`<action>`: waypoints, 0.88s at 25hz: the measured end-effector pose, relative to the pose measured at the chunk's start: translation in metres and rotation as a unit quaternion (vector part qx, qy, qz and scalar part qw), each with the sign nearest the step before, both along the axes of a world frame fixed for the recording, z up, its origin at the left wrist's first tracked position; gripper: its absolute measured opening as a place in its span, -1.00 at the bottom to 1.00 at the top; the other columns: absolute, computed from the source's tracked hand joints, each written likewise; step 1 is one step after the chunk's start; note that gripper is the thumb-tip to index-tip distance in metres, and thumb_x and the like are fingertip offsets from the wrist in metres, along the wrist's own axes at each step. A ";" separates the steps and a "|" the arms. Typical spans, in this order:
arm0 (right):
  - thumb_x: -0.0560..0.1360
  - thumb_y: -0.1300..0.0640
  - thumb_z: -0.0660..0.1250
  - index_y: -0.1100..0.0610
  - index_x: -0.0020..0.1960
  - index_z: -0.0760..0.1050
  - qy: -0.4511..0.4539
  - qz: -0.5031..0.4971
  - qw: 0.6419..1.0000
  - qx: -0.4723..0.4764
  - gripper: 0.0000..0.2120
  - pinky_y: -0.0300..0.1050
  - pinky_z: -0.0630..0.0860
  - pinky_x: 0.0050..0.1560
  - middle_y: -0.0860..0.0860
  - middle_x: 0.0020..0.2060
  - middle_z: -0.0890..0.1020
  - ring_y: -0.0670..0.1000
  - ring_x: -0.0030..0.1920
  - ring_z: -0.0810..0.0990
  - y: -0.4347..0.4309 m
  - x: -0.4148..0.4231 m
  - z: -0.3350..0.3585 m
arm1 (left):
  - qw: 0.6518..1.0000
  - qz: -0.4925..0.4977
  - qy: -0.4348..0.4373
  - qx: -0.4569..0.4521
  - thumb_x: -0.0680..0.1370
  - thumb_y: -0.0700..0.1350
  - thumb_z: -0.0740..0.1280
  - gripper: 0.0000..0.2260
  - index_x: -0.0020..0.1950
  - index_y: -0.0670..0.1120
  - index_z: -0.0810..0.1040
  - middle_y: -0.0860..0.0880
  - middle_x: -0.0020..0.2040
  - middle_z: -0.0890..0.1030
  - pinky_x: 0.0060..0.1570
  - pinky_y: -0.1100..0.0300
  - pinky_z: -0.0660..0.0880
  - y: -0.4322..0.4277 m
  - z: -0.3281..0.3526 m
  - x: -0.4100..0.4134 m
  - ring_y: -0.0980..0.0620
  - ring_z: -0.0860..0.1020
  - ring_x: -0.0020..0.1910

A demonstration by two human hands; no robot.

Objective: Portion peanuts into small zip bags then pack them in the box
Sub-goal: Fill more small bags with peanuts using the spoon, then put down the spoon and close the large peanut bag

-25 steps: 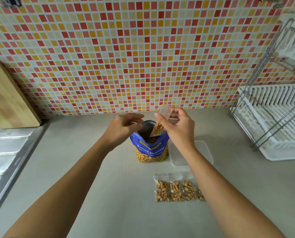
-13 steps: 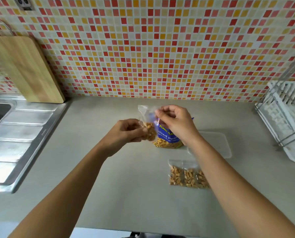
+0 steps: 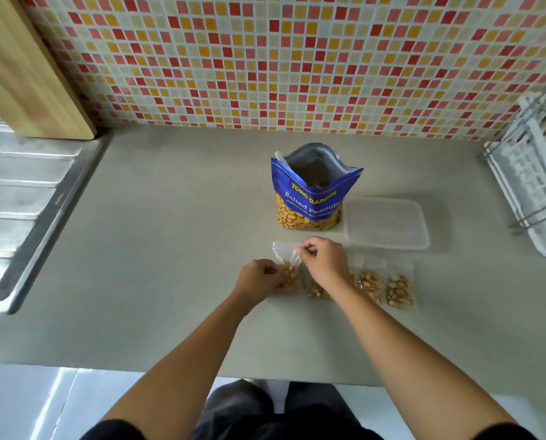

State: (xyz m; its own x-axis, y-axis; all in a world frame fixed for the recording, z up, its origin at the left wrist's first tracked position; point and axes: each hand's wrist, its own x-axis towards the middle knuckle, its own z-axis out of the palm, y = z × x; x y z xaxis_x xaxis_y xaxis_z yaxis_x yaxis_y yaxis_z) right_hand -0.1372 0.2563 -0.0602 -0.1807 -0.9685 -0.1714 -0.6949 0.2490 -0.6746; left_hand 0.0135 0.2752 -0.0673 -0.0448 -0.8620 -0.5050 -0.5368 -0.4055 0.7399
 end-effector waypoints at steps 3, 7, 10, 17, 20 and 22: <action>0.47 0.03 0.33 0.07 -0.09 0.61 0.095 0.012 0.995 0.017 -0.86 -0.08 0.52 -0.12 0.05 -0.13 0.70 0.14 -0.06 0.63 -0.005 -0.001 -0.012 | 0.996 -0.001 -0.084 -0.038 0.45 -0.06 0.41 -0.80 -0.05 -0.17 0.57 -0.09 -0.16 0.58 -0.39 0.28 0.36 -0.002 -0.006 -0.013 -0.03 0.50 -0.22; 0.46 0.00 0.31 0.07 -0.02 0.59 0.165 0.022 0.986 -0.002 -0.81 -0.07 0.51 -0.10 0.06 -0.08 0.69 0.16 -0.01 0.61 -0.006 -0.003 -0.025 | 0.989 -0.031 -0.135 -0.057 0.46 0.00 0.39 -0.71 0.02 -0.18 0.49 -0.18 -0.05 0.62 -0.15 0.05 0.50 -0.002 -0.014 -0.019 -0.18 0.57 -0.09; 0.44 -0.09 0.35 0.12 0.02 0.58 0.098 -0.003 0.994 -0.054 -0.70 -0.08 0.50 -0.11 0.06 -0.09 0.67 0.12 -0.05 0.60 0.001 -0.004 -0.016 | 0.982 -0.015 -0.166 -0.090 0.51 0.10 0.29 -0.60 0.17 -0.19 0.46 -0.16 -0.01 0.63 -0.06 0.11 0.47 -0.003 0.000 -0.015 -0.16 0.57 0.00; 0.50 0.08 0.32 0.17 -0.27 0.50 -0.017 -0.050 0.908 -0.415 -0.78 -0.43 0.25 -0.31 -0.08 -0.40 0.47 -0.14 -0.37 0.38 -0.010 -0.013 0.083 | 0.937 0.188 -0.042 -0.292 0.56 -0.04 0.25 -0.77 0.02 -0.19 0.57 -0.05 -0.17 0.60 -0.38 0.58 0.29 -0.066 0.107 -0.004 0.14 0.47 -0.31; 0.53 0.04 0.27 0.21 -0.04 0.52 0.021 -0.085 0.911 -0.403 -0.78 -0.24 0.41 -0.09 0.05 -0.17 0.58 -0.01 -0.14 0.52 -0.039 -0.026 0.103 | 0.944 0.129 -0.057 -0.300 0.55 0.05 0.26 -0.65 0.17 -0.18 0.54 -0.09 0.04 0.60 -0.30 0.49 0.32 -0.091 0.127 -0.013 0.13 0.47 -0.12; 0.55 0.00 0.24 0.20 0.16 0.49 0.047 -0.077 0.952 -0.292 -0.68 -0.11 0.42 0.08 0.10 0.05 0.59 0.07 0.08 0.52 -0.052 -0.034 0.101 | 0.955 0.082 -0.093 -0.269 0.54 0.08 0.27 -0.61 0.22 -0.16 0.53 -0.11 0.12 0.57 -0.23 0.35 0.32 -0.102 0.127 -0.019 0.10 0.43 -0.07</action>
